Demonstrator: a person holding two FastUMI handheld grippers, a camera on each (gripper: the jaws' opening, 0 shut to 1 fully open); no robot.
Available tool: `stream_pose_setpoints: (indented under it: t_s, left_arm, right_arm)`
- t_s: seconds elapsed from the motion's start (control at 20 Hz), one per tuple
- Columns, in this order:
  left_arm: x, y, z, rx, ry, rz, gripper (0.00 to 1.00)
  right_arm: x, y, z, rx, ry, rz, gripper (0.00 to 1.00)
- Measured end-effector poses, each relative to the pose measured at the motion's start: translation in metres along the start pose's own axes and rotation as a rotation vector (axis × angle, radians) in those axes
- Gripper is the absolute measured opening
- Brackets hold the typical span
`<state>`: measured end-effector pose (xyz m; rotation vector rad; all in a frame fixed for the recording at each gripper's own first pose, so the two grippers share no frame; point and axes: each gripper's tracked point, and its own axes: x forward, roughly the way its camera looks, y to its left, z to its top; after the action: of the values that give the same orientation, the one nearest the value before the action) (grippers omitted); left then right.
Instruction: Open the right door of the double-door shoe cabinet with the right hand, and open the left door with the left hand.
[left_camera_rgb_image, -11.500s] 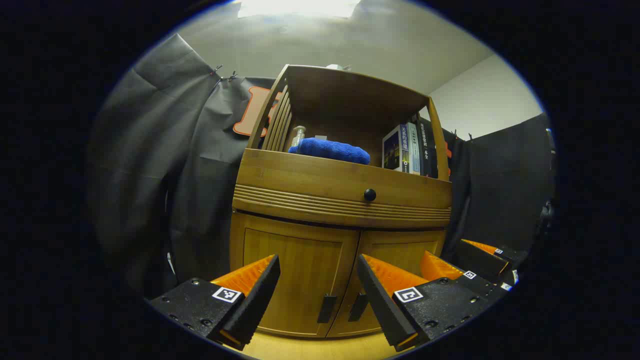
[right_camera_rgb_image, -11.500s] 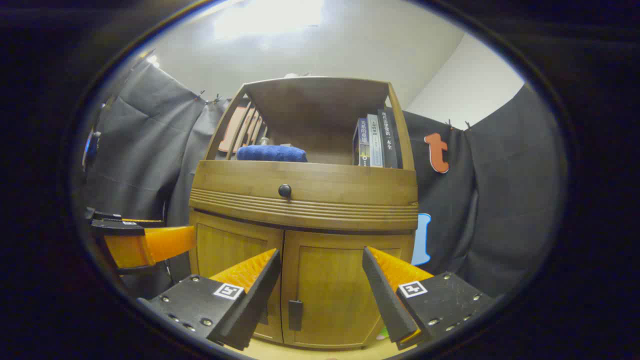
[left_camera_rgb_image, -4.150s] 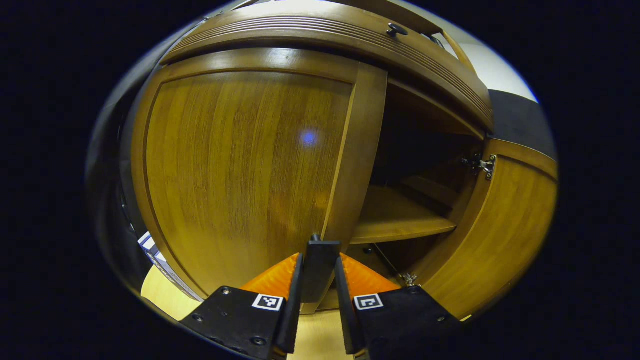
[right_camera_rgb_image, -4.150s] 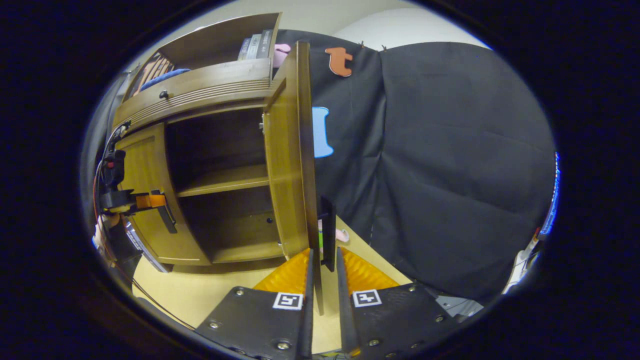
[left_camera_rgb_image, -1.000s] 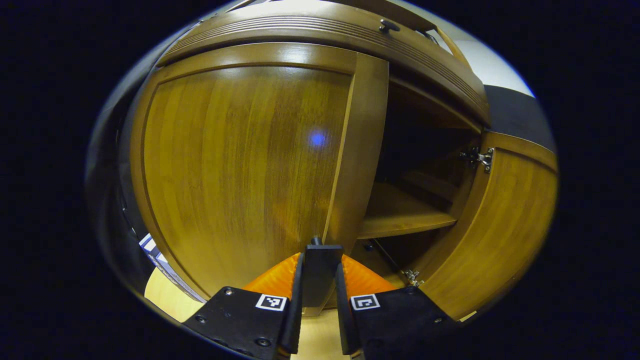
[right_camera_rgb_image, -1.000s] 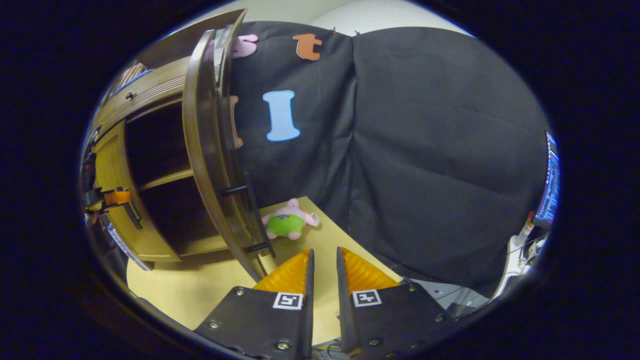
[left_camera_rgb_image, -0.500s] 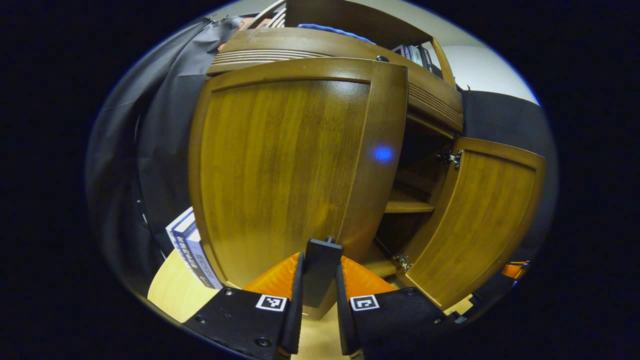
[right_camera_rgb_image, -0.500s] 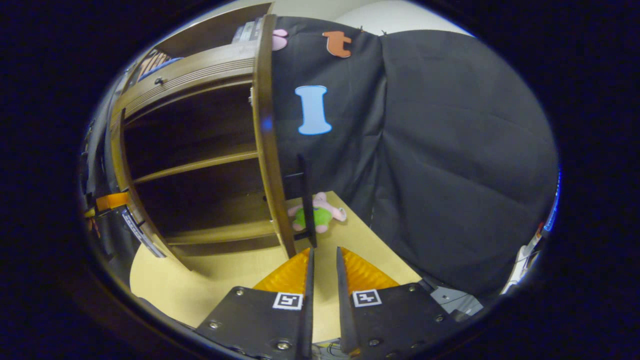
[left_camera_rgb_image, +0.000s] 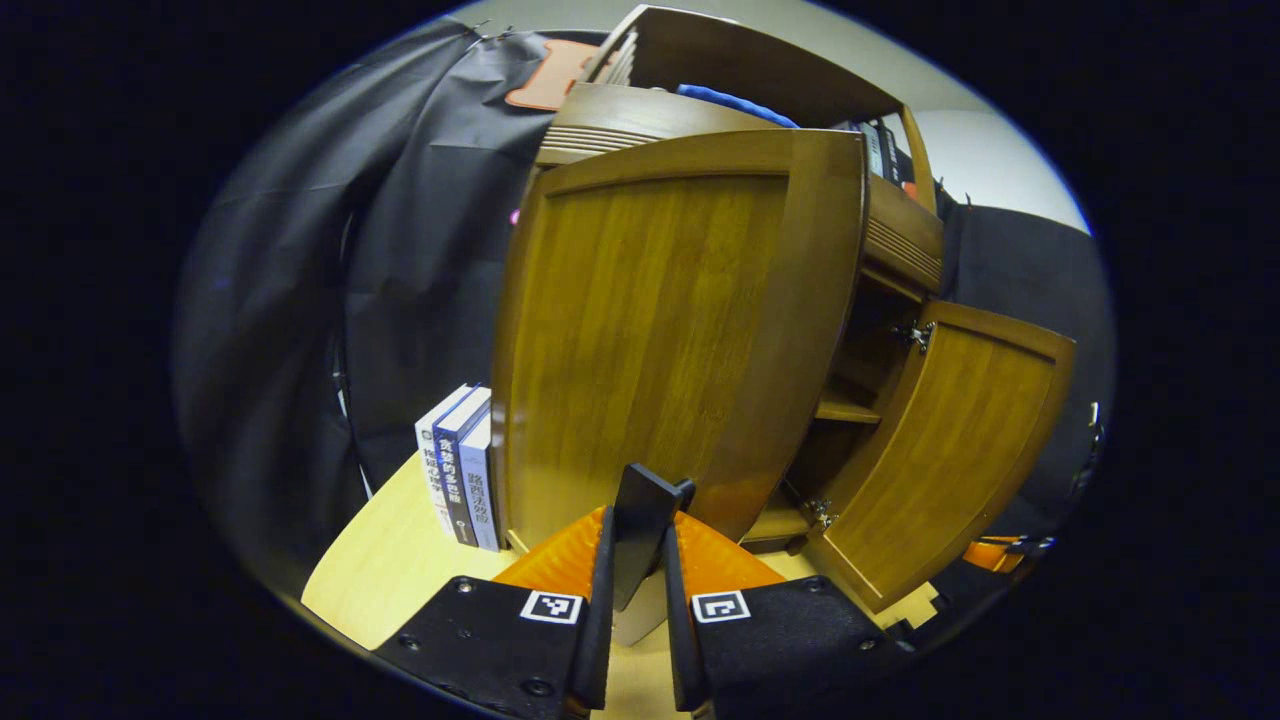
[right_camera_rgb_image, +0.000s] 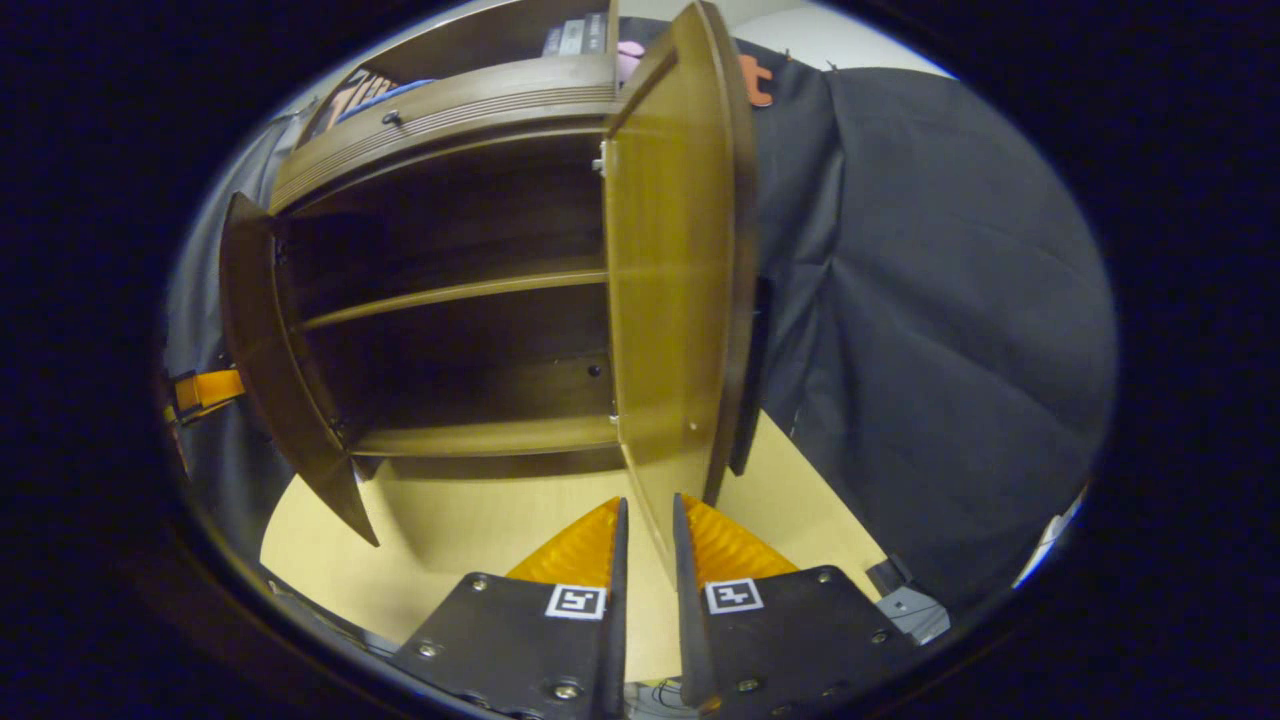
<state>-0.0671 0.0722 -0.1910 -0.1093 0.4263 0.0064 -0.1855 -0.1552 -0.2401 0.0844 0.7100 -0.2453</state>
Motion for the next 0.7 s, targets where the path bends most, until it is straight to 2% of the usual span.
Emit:
stream_pose_setpoints:
  t_s: [0.1, 0.25, 0.7]
  left_arm:
    - [-0.008, 0.011, 0.001, 0.007, -0.004, 0.019, 0.27]
    - [-0.017, 0.023, 0.002, 0.009, -0.012, 0.052, 0.2]
    - [-0.035, 0.05, -0.001, -0.025, -0.01, 0.108, 0.16]
  right_arm:
    - [0.002, 0.009, -0.001, -0.005, 0.004, 0.019, 0.22]
    - [0.006, 0.015, -0.003, -0.004, 0.008, 0.042, 0.22]
    - [0.009, 0.021, -0.002, -0.017, 0.009, 0.084, 0.22]
